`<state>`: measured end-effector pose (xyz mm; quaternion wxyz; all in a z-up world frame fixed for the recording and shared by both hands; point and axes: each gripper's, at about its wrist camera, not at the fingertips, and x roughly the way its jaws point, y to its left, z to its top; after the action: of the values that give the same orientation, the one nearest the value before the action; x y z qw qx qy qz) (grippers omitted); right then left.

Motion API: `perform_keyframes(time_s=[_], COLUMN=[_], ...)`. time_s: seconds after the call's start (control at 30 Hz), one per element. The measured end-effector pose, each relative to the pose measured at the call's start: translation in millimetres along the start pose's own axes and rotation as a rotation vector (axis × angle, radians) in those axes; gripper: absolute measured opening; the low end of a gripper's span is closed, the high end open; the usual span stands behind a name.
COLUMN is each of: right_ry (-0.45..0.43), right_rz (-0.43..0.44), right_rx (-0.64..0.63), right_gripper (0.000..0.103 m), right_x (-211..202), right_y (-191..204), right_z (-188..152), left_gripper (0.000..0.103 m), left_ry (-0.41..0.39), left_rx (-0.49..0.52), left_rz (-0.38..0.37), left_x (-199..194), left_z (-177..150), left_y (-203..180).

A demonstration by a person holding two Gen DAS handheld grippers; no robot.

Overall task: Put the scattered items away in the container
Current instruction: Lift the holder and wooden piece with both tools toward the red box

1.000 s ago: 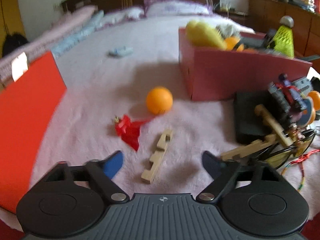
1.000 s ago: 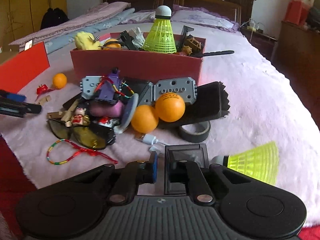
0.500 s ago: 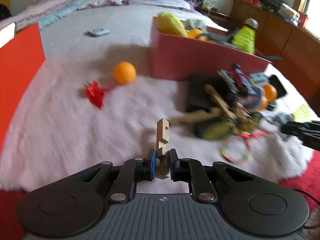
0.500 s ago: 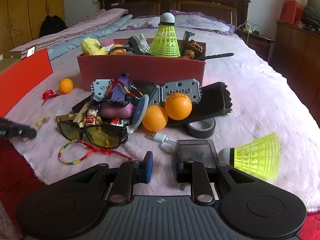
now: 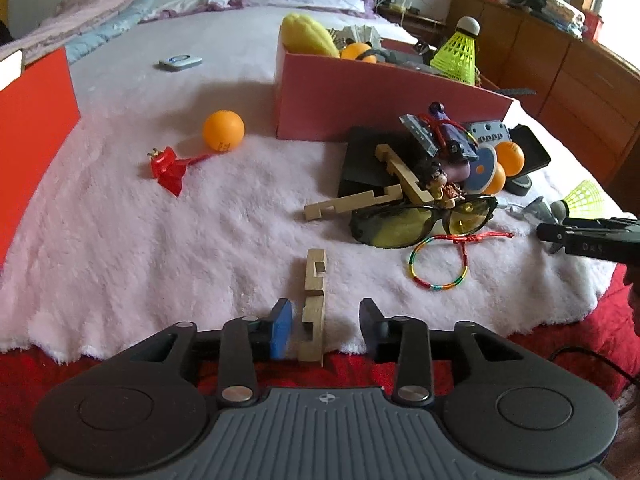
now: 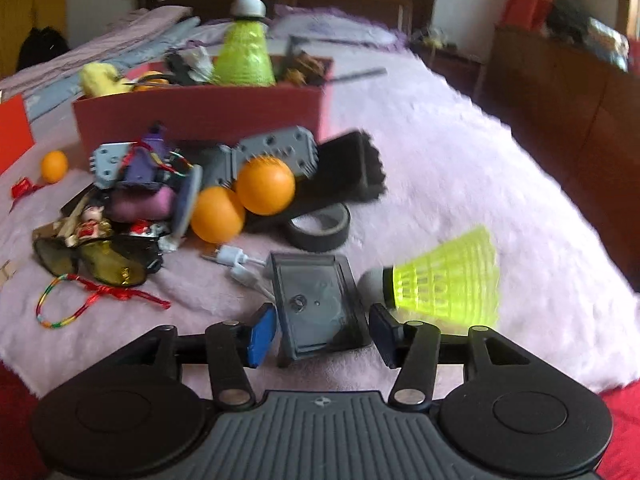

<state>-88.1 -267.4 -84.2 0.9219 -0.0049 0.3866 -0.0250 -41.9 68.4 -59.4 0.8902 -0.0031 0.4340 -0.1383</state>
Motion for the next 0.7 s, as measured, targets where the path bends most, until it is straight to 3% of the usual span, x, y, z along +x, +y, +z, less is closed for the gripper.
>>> perform_keyframes(time_s=[0.07,0.17,0.2,0.43,0.57,0.63,0.7], right_ry=[0.004,-0.005,-0.009,-0.048,-0.017,0.006,0.029], right_rz=[0.012,0.017,0.015,0.062,0.077,0.105,0.151], right_rx=[0.039,0.077,0.084,0.039,-0.14,-0.231,-0.308], right_gripper=[0.052,0.029,0.026,0.026,0.026,0.031,0.043], right_x=[3,-1,-4,-47,-63,-65,-66], right_y=[-5,-11,-12,-5,25,42,57], right_z=[0,0,1,-7,-14,-21,-27], left_gripper=[0.04,0.04,0.04,0.04,0.04,0.041,0.042], left_ry=[0.002,-0.001,-0.004,-0.002,0.004,0.004,0.005], left_rx=[-0.006,-0.01,-0.006,0.008,0.012,0.016,0.016], left_rz=[0.001,0.002,0.002,0.006,0.009,0.012,0.014], left_x=[0,0,-1,4,6,7,6], left_z=[0,0,0,1,-2,-2,-3], left_y=[1,1,1,-2,-4,-4,-4])
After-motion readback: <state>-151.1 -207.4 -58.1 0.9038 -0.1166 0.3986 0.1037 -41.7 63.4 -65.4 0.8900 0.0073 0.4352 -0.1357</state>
